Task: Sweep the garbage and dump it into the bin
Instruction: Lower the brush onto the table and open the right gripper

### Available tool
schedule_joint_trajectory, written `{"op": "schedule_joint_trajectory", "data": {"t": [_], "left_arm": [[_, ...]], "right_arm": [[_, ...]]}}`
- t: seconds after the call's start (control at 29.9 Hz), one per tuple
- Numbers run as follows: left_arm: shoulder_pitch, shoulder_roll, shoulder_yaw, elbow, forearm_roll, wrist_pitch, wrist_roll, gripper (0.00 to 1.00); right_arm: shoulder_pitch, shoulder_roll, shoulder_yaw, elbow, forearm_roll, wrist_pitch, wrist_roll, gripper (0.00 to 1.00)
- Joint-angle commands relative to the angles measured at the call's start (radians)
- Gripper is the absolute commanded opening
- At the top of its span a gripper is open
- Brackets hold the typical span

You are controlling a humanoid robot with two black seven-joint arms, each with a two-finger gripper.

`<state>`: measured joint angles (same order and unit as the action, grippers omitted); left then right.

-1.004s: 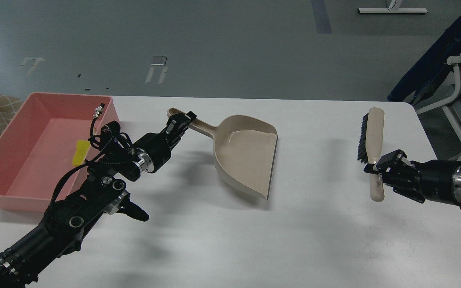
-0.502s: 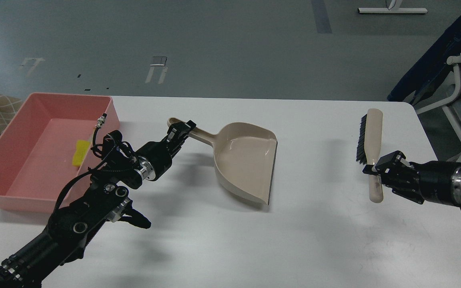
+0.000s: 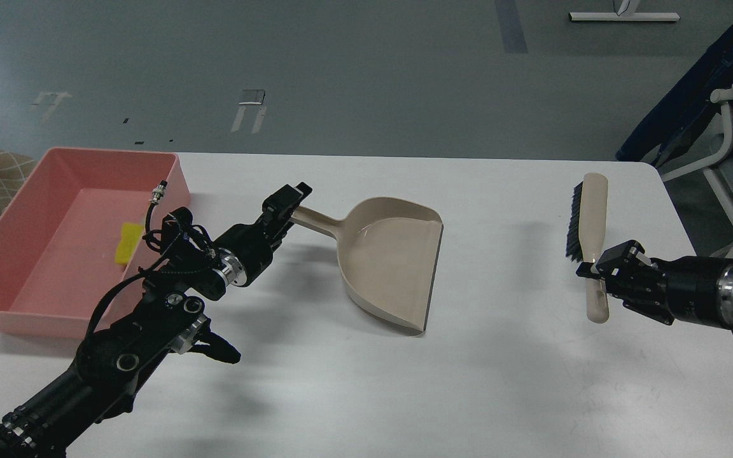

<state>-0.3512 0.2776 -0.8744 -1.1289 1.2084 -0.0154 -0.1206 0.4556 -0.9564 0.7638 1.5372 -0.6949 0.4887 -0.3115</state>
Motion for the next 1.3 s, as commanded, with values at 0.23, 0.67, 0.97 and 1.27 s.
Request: {"op": "schedule_joint_trajectory", "data": {"t": [0.23,0.67,0.97,1.27], "left_arm": [[0.078,0.04,0.002,-0.025,-0.003,-0.015,-0.02,0.98],[0.179,0.087,0.0,-0.104,0.0,-0.018,-0.045,0.98],[0.202,0.11,-0.003,-0.126,0.002,-0.026,-0.054,0.98],[0.213,0.115,-0.011,-0.138,0.002,-0.028,-0.062,0.98]], "right_arm": [[0.0,0.001,0.0,0.003,0.0,0.0,0.0,0.0],[-0.035,0.005,-0.003,0.011,0.0,0.0,0.0,0.0],[-0.061,0.025,-0.012,0.018,-0.014,0.0,0.0,0.0],[-0.1,0.021,-0.014,0.047,-0.061,0.0,-0.001,0.0]]}}
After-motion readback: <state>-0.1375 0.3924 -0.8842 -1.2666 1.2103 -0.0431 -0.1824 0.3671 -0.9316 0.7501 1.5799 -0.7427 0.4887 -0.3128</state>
